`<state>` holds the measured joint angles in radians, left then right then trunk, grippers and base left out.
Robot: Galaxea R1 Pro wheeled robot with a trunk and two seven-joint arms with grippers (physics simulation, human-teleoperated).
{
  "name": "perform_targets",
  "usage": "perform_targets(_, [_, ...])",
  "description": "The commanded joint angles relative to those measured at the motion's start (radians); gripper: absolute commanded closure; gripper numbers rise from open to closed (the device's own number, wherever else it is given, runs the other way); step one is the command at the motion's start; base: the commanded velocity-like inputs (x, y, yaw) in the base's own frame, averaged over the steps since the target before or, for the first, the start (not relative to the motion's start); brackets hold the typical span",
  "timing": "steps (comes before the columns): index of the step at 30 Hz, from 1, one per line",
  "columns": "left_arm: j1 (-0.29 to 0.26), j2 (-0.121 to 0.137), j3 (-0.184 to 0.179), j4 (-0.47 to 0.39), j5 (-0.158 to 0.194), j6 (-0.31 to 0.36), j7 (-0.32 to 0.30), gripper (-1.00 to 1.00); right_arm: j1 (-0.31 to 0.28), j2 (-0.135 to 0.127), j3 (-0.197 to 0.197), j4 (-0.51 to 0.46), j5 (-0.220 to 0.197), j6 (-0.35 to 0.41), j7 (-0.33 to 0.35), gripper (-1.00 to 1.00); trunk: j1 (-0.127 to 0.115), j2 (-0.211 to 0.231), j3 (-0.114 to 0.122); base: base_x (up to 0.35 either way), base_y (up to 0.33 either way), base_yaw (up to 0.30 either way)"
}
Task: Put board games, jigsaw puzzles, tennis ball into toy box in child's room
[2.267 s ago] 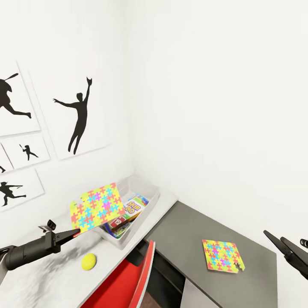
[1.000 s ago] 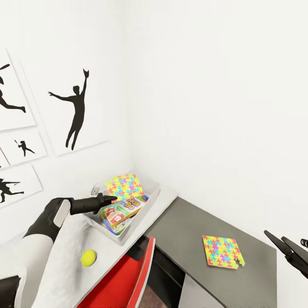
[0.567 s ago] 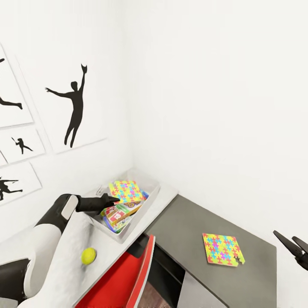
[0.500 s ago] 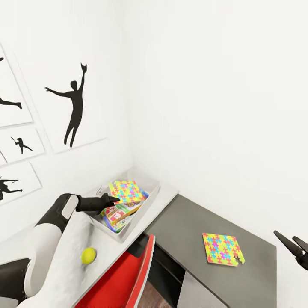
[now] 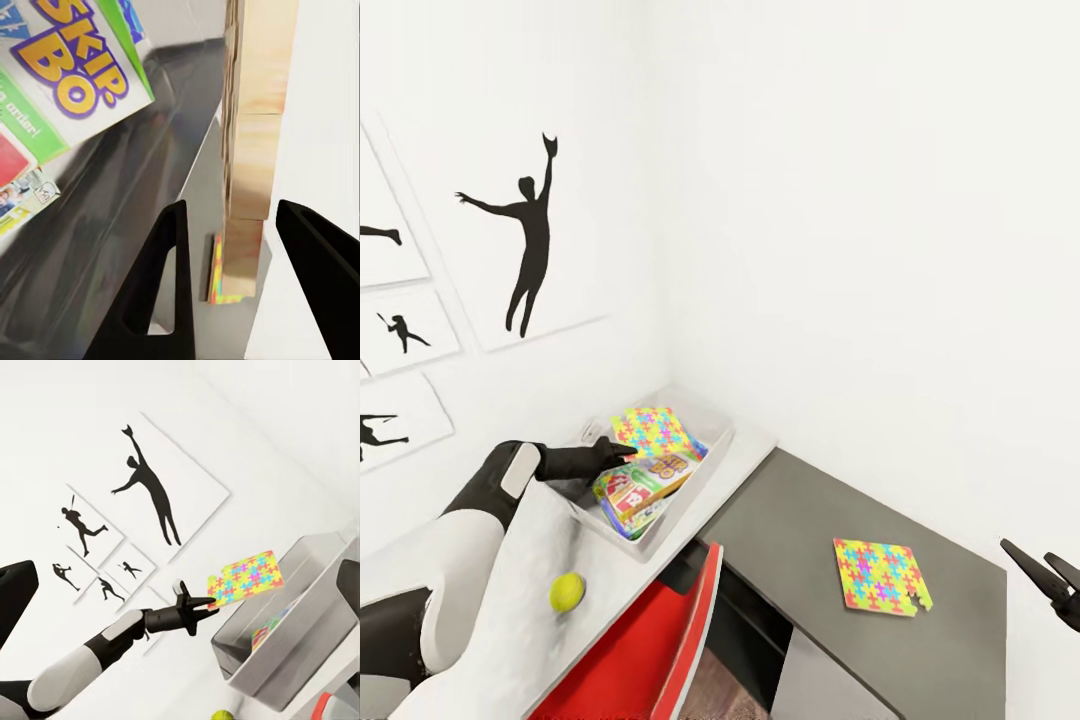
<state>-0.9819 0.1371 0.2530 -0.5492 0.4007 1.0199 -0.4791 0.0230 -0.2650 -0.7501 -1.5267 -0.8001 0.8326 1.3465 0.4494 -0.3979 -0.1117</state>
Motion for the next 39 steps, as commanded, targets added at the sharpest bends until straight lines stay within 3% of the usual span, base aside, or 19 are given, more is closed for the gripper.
perform_targets(1, [-0.003,-0.001,0.013,0.0,-0.008,0.002,-0.007,1.0,0.0,0.0,0.0,-0.001,-0.005,0.008,-0.001,-1.0,0.001,-0.002,-0.004,0.0,0.0,0.0])
perform_targets(6, [-0.004,0.0,0.021,0.0,-0.008,-0.007,-0.002,1.0,0.0,0.0,0.0,-0.001,-0.005,0.008,-0.001,-1.0,0.001,-0.002,-0.012,0.0,0.0,0.0])
perform_targets(16, [-0.004,-0.003,0.029,0.001,-0.004,-0.026,0.066,1.0,0.0,0.0,0.0,-0.001,-0.005,0.008,-0.001,-1.0,0.001,-0.002,-0.027,0.0,0.0,0.0])
perform_targets(32, [-0.004,-0.004,0.029,0.001,-0.002,-0.029,0.072,1.0,0.0,0.0,-0.001,0.0,-0.005,0.008,0.001,-1.0,0.001,-0.002,-0.03,0.0,0.0,0.0])
perform_targets(33, [-0.004,-0.004,0.029,0.001,-0.002,-0.029,0.072,-1.0,0.0,0.0,-0.001,0.0,-0.005,0.008,0.001,-1.0,0.001,-0.002,-0.03,0.0,0.0,0.0])
perform_targets(39, [-0.004,-0.004,0.028,0.0,-0.002,-0.029,0.071,-1.0,0.0,0.0,-0.002,0.0,-0.005,0.008,0.002,-1.0,0.001,-0.002,-0.03,0.0,0.0,0.0])
